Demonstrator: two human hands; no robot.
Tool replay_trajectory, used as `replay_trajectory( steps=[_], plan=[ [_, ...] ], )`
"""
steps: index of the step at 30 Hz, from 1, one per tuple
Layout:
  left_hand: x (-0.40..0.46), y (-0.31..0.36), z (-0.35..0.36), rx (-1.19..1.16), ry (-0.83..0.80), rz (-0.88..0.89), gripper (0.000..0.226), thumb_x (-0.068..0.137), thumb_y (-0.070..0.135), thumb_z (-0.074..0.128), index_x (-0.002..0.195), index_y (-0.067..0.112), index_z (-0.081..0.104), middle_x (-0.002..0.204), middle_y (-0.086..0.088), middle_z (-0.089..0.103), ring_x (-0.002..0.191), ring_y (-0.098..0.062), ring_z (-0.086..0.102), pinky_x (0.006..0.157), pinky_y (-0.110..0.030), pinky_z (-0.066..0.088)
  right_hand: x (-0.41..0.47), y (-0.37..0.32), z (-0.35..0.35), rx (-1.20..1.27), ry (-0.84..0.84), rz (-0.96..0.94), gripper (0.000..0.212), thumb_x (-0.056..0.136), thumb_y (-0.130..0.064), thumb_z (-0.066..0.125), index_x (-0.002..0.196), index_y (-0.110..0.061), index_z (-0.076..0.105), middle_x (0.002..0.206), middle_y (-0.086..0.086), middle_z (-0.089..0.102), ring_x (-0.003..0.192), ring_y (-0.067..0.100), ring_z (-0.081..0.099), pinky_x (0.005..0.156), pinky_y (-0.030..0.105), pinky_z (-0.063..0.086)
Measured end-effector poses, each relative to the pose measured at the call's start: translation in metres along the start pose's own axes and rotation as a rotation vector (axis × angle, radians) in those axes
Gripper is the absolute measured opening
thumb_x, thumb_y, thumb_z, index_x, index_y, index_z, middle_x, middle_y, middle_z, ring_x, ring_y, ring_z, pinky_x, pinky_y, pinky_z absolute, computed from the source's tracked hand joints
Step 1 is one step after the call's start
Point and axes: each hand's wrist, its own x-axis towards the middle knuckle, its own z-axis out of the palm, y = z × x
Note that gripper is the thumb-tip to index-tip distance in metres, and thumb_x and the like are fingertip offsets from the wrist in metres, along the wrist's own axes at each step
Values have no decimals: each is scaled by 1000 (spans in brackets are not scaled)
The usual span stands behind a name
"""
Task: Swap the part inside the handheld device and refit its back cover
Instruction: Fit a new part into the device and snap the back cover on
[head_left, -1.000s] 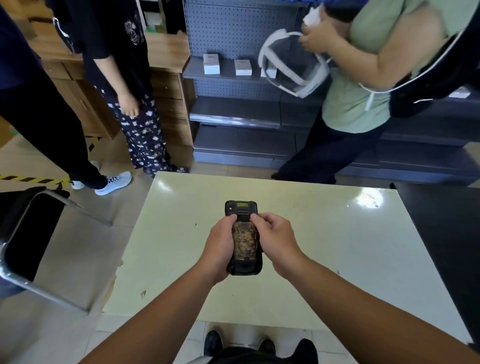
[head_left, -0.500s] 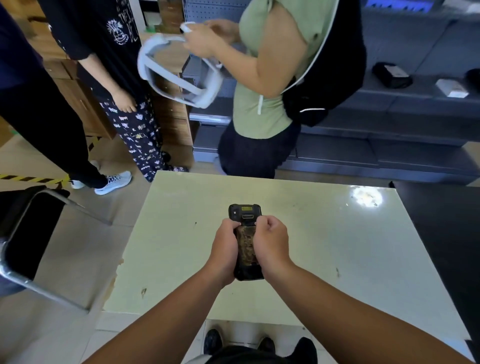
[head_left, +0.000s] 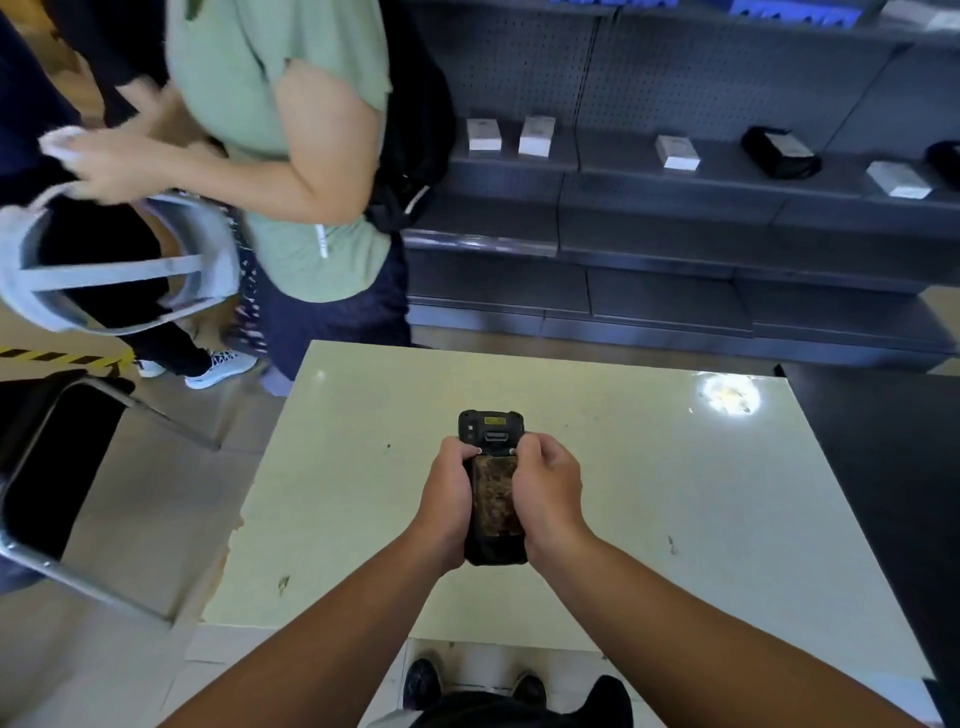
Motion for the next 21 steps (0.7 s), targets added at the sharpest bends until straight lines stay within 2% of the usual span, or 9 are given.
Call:
replay_trajectory(
  steps=[5,8,12,14,16,17,19,21],
  plan=[
    [1,-3,2,-10,2,-18,46,86,37,40,68,21,79,72,-6,75,62,-25,70,59,-31,56,0,1,-2,40,-8,32,25,92,-20,44,87,-14,67,79,2,67,66,18,64,50,28,55],
    [3,-3,3,-3,-4,-23,46,86,37,40,69,20,79,73,-6,75,62,-25,70,60,-32,56,1,3,-3,39,-9,20,23,92,-20,44,83,-14,64,74,-2,64,61,14,60,44,22,48],
    [5,-2,3,22,-40,-31,44,84,38,41,71,21,80,73,-5,75,63,-24,71,60,-31,57,3,3,-5,37,-14,20,23,94,-21,44,87,-14,65,76,-3,64,62,14,62,46,23,50],
    [6,-2,3,21,-51,-31,46,86,38,40,70,21,80,72,-5,75,63,-23,71,58,-30,58,5,2,-5,41,-26,20,24,94,-22,44,89,-15,66,79,0,67,65,15,65,48,28,54],
    [6,1,4,19,-51,-26,47,86,41,40,76,20,81,78,-6,76,67,-24,73,59,-31,59,7,2,-6,47,-52,23,25,94,-23,44,91,-20,70,89,4,72,76,21,70,60,41,63],
    [7,3,5,16,-46,-20,49,88,44,40,84,19,82,84,-8,78,73,-25,75,63,-33,60,8,3,-7,50,-73,21,23,96,-26,48,92,-25,71,95,3,74,83,21,73,68,43,64],
    [10,9,5,0,0,-15,55,94,51,41,103,15,81,101,-12,81,92,-32,78,81,-42,61,9,9,-11,48,-121,1,12,95,-38,62,102,-33,70,103,-7,74,89,13,74,70,37,64],
    [14,14,4,13,44,-35,62,97,59,41,116,12,77,113,-17,79,107,-39,75,100,-51,56,10,18,-15,11,-183,-39,30,89,-42,75,117,-39,65,107,-14,71,92,8,74,71,28,61]
  ],
)
